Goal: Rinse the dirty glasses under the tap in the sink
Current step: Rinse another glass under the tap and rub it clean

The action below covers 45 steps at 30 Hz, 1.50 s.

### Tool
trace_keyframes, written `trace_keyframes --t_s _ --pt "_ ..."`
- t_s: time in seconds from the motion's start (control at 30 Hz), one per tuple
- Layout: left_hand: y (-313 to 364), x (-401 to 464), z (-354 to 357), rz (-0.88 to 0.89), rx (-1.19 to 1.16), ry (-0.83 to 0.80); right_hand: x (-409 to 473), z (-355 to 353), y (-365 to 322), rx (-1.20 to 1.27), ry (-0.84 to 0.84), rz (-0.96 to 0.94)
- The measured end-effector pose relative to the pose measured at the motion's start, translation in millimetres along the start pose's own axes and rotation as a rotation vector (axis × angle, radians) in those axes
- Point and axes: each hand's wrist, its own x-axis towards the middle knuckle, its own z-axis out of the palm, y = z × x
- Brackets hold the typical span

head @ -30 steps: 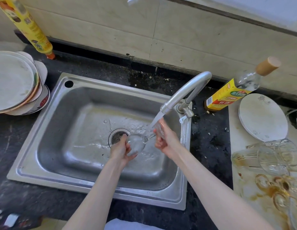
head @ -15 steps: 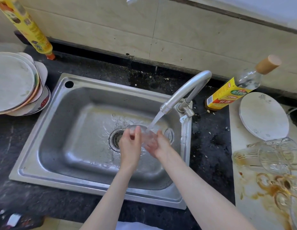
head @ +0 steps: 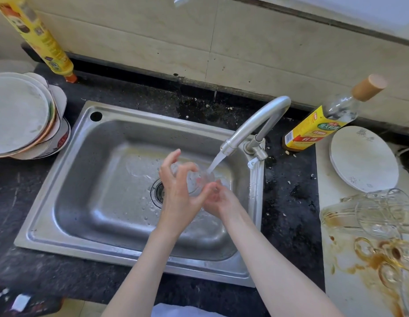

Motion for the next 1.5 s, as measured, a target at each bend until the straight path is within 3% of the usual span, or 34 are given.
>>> trace_keyframes --t_s 0.07,0.2,0.47,0.53,0.73,0.83,0.9,1.07,1.27,1.5 --pt "1 1 -7 -0.024 -0.102 -0.055 -1 2 3 0.03 -0.041 0.057" --pt "-5 6 -22 -0.248 -0.161 -0.206 -5 6 4 -0.057 -0.146 0.0" --pt "-8 3 -23 -0.27 -0.222 -0.127 -9 -4 0 -0.032 -0.152 -0.091" --pt "-6 4 -24 -0.264 -0.205 -0.149 -6 -11 0 -0.126 -0.107 -0.178" --pt "5 17 -29 -0.172 -0.098 -0.171 1 -14 -7 -0.777 0.043 -0.606" --pt "13 17 -26 -0.114 -0.155 -0.179 -2 -20 -18 -0.818 -0.119 -0.536" --pt "22 16 -21 -0.176 -0.264 -0.148 -6 -22 -19 -0.841 -0.23 -0.417" --pt "28 17 -7 -0.217 -0.228 -0.172 -9 -26 -29 -0.964 -0.154 -0.324" --pt "30 14 2 -0.19 -0.1 -0.249 -24 -16 -69 -0.632 -0.082 -0.492" --pt "34 20 4 -0.186 -0.041 -0.296 -40 -7 -78 -0.494 -0.063 -0.435"
